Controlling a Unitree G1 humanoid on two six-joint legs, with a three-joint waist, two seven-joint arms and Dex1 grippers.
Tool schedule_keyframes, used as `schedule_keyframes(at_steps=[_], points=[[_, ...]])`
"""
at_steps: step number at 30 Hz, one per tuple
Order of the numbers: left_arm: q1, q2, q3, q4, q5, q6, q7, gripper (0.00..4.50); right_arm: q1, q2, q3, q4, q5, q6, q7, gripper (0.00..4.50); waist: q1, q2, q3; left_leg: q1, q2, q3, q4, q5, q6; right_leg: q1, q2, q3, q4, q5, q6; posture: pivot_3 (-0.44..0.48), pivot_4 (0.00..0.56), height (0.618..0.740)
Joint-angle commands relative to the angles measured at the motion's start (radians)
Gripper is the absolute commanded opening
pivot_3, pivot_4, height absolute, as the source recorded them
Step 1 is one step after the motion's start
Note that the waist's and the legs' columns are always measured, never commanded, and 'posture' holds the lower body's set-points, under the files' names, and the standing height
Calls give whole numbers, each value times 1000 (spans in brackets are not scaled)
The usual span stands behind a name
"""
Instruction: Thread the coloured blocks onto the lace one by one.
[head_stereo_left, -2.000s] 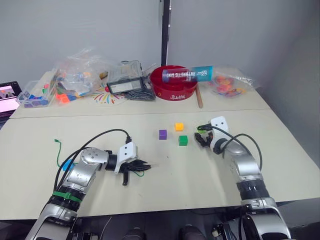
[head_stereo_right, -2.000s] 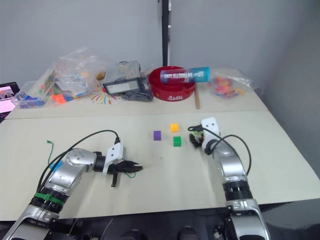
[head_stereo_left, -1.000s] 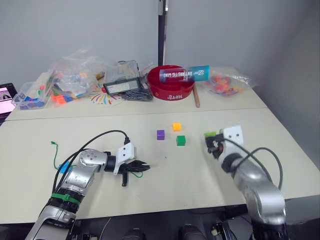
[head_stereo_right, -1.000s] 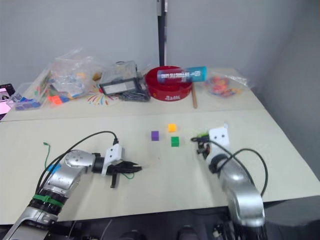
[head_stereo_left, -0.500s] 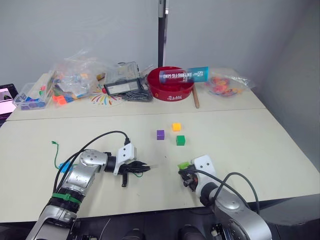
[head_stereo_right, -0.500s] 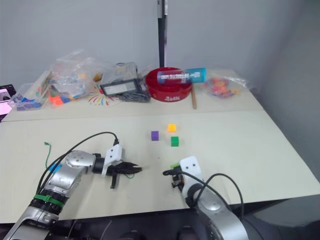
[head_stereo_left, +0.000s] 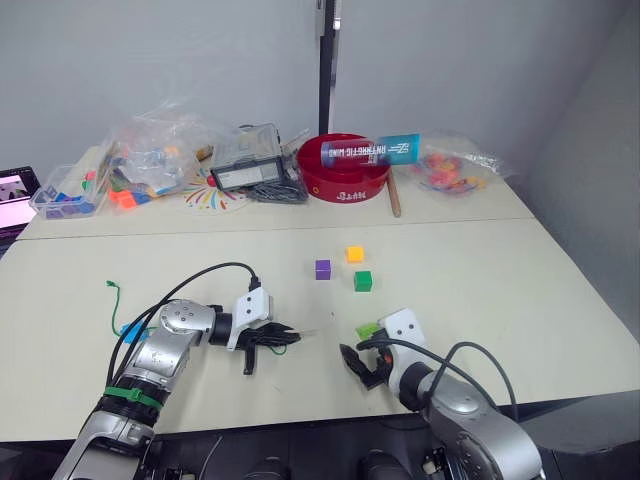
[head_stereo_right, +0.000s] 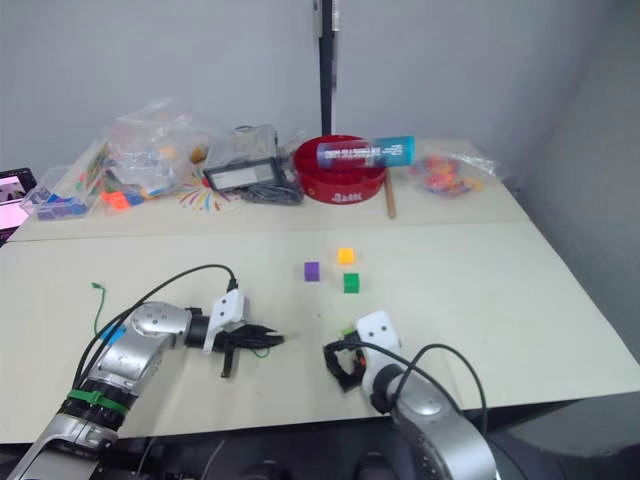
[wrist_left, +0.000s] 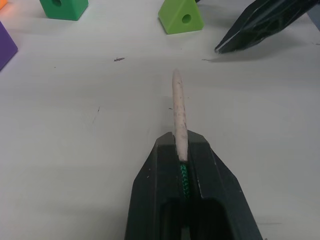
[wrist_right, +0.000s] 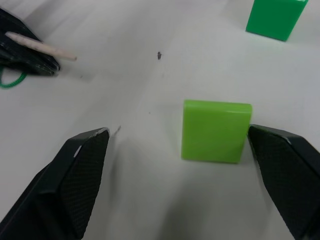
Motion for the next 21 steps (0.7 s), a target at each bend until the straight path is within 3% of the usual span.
schedule_keyframes(at_steps=[1,5,9,12,15,21], points=[[-3,1,11,-11,-2,-17,4,0,-38,-113,-91,-7,77,-77,179,4477,4,0,0,0,0,0,0,0,0,0,0,0,0,0,0,0,150,740],[0,6,13,-13,-4,-17,3,0,-114,-251,-129,127,139,-203,416,4477,7,0,0,0,1,1,0,0,0,1,1,0,-1,0,0,0,150,740],[1,12,14,-14,-5,-15,0,0,-200,-351,-81,295,114,-371,637,4477,8,0,0,0,1,2,0,0,0,0,1,0,-1,0,0,0,150,740],[5,23,18,-30,-8,-7,-3,0,-381,-370,27,552,5,-583,801,4477,6,0,0,0,1,2,1,0,0,0,1,0,-1,0,0,0,150,740],[14,27,21,-47,-11,0,1,0,-490,-346,79,725,-51,-716,877,4477,2,0,0,0,2,3,1,0,0,0,2,0,-1,0,0,0,150,740],[35,35,26,-77,-14,13,7,0,-627,-308,146,942,-108,-900,1042,4477,10,0,0,-3,2,3,1,0,1,-3,0,0,0,0,0,0,150,740]])
